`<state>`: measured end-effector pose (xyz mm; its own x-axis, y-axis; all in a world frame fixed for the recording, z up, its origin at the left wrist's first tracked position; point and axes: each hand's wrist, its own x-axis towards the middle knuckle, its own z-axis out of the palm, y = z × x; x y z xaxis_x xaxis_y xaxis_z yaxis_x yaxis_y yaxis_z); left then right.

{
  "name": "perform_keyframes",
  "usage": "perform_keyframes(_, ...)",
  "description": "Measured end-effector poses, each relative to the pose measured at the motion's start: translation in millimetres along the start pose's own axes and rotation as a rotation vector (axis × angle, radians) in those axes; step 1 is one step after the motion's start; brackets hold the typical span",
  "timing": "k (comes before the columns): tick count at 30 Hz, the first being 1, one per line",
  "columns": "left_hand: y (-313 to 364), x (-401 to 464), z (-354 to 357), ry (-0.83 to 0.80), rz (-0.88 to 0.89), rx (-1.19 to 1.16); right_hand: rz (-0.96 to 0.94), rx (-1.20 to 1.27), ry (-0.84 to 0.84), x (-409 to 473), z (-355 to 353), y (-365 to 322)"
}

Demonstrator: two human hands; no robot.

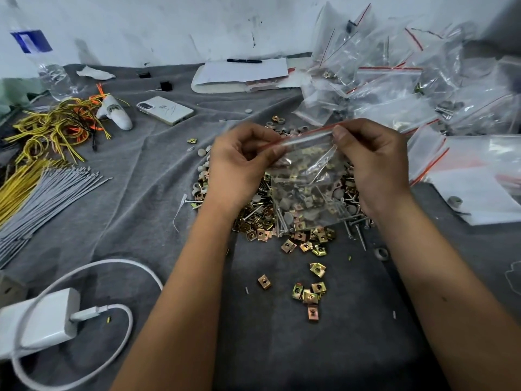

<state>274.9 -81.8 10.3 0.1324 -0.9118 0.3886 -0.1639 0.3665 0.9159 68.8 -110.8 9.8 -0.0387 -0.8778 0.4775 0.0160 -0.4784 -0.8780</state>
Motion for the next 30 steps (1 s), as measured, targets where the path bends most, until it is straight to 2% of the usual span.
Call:
perform_keyframes(4,-5,0,3,0.024,0.235,0.455,-0.154,-0.199,-0.077,-3,1,0)
perform_keyframes(6,-6,0,9,0.003,0.368,0.586,-0.224,-0.254,-0.146,-4,4,0)
perform_keyframes(9,-8,-1,18,-0.015,0.422,0.555,-0.314,-0.321,-0.206,-6,7,1)
perform_keyframes(14,-8,1,17,-0.009,0.379,0.503,-0.282,-0.292,-0.156,-5,6,4)
perform_keyframes(22,-2,-4,19,-0.031,0.358,0.433,-0.345,-0.382,-0.203,-6,8,0)
perform_keyframes(28,2,-5,19,-0.095,0.293,0.391,-0.318,-0.395,-0.257,-8,9,-3)
perform_keyframes(30,1,-5,18,-0.099,0.213,0.347,-0.287,-0.374,-0.240,-9,8,-4)
